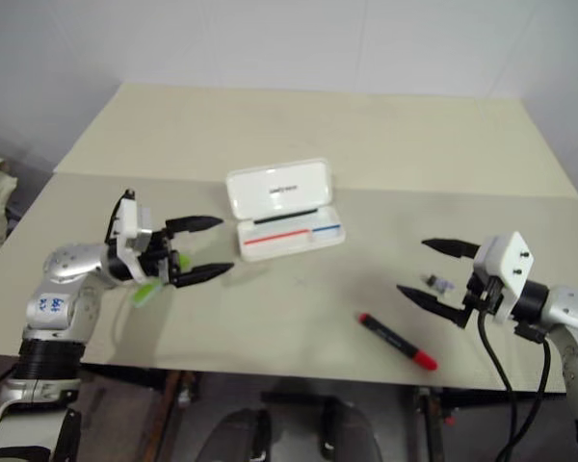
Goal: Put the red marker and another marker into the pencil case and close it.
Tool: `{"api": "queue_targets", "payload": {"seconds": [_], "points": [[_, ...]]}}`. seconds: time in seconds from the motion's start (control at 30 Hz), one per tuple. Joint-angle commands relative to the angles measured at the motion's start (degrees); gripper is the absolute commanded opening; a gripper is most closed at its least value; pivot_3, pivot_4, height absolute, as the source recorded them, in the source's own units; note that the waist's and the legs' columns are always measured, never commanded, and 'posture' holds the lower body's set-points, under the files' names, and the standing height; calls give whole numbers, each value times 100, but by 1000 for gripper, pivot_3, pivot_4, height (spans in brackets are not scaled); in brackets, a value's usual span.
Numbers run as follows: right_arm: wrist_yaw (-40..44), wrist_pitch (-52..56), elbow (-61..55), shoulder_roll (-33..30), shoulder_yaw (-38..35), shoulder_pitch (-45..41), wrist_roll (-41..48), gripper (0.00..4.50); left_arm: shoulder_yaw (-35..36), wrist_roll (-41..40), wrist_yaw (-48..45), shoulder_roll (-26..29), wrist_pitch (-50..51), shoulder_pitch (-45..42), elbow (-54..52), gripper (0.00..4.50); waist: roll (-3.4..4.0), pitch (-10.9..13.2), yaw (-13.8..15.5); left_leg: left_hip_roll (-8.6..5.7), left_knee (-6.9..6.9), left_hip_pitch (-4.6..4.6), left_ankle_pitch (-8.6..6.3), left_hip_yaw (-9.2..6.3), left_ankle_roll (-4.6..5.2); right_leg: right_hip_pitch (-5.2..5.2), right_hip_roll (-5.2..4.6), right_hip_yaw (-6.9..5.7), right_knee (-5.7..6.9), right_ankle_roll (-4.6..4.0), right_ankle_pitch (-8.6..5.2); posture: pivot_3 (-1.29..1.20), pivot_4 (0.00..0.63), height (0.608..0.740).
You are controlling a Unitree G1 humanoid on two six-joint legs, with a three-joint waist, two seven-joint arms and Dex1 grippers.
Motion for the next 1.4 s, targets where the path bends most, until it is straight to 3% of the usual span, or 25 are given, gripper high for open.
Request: {"api": "queue_targets", "payload": {"seconds": [0.03, 0.4, 0.6, 1.07, 1.4], "points": [[-147, -95, -131, 92, 3, -107, 10, 4500, 54, 15, -45, 50, -153, -213, 44, 4479, 0, 0, -2, 0, 0, 4, 0, 5, 1, 1, 0, 4, 0, 1, 0, 0, 150, 740], [-292, -148, -216, 304, 404, -364, -102, 4500, -40, 33, -177, -2, -258, -160, 232, 4479, 0, 0, -20, 4, -8, 38, -12, 70, 22, 0, -1, 32, 1, 19, 12, 0, 150, 740], [-430, -170, -399, 528, 707, -431, -141, 4500, -172, 350, -75, -23, -437, -154, 478, 2486, 0, 0, -12, 3, -8, 38, -15, 75, 27, 0, -3, 38, -4, 21, 15, 0, 150, 740], [-660, 150, -1150, 725, 1186, -713, -1, 4500, -912, 1352, 334, -482, -716, -857, 1589, 2486, -1, -1, -11, 1, -2, 34, -21, 80, 35, -3, -4, 42, -8, 29, 23, 0, 150, 740], [-766, 75, -1161, 856, 1384, -848, -77, 4500, -1278, 1790, 154, -455, -741, -1142, 1929, 2486, -1, 0, -11, 2, -2, 33, -29, 83, 37, -7, -4, 38, -6, 32, 26, 0, 150, 740]]}}
